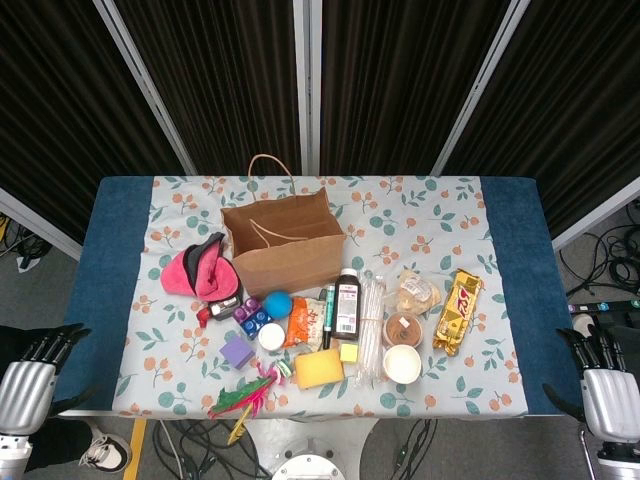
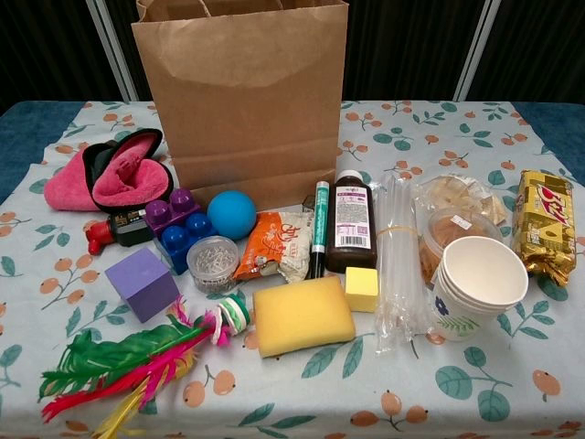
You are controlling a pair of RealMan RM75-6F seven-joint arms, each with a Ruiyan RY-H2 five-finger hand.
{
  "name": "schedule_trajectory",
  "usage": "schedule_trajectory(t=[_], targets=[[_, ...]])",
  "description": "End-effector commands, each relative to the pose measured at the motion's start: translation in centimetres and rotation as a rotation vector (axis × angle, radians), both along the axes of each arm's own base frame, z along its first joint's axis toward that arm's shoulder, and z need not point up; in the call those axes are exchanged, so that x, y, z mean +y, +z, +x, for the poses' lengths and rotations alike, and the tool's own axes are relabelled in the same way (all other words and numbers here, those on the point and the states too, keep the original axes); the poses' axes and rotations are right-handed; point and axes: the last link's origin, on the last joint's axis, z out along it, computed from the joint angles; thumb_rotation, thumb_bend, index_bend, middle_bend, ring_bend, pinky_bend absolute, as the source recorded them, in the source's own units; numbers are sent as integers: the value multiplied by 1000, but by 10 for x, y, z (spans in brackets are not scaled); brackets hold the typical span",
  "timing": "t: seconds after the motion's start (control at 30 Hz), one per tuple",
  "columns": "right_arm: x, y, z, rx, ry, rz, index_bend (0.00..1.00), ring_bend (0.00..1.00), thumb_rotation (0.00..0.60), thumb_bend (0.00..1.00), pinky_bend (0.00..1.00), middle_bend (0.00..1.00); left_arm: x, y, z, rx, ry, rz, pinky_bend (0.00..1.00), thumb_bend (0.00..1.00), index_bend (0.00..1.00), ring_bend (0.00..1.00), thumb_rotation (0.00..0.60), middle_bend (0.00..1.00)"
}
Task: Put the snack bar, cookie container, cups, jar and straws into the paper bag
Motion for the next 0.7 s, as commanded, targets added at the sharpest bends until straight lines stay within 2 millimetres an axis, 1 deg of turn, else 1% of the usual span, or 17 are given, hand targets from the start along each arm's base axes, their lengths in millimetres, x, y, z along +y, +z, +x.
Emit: schedule_trajectory(t=[0.03,0.2,0.3,0.4,0.5,0.53,0.63,0.7], targets=[[-2,-1,0,1,1,2,165,0,600,80,0,165,0,-1,-2,-2,7,-2,264,97,254,197,600,281],[-10,3,4,27,26,4,165,0,600,79,0,165,-3,0,-2,-1,4,-4,264,97,254,197,600,281],[-29,12,5,101,62,24,165,0,600,79,0,165,-3,1,-1,1,1,-5,264,97,254,197,600,281],[-60,19,8,159,130,76,187,23,600,82,9,196,0,2,-3,1,5,-5,264,97,254,197,600,281],[-97,21,11,285,192,180,207,41,600,82,28,218,3,1,-3,1,10,-2,264,96,254,197,600,281],[-111,21,12,357,212,214,207,41,600,82,31,222,4,1,-4,1,13,-1,264,96,254,197,600,280],[-142,17,16,487,243,282,208,41,600,82,34,225,7,0,-7,3,24,6,264,97,254,197,600,281],[-156,9,20,537,256,321,209,41,600,82,39,229,9,-1,-7,-11,40,9,264,96,254,197,600,281]])
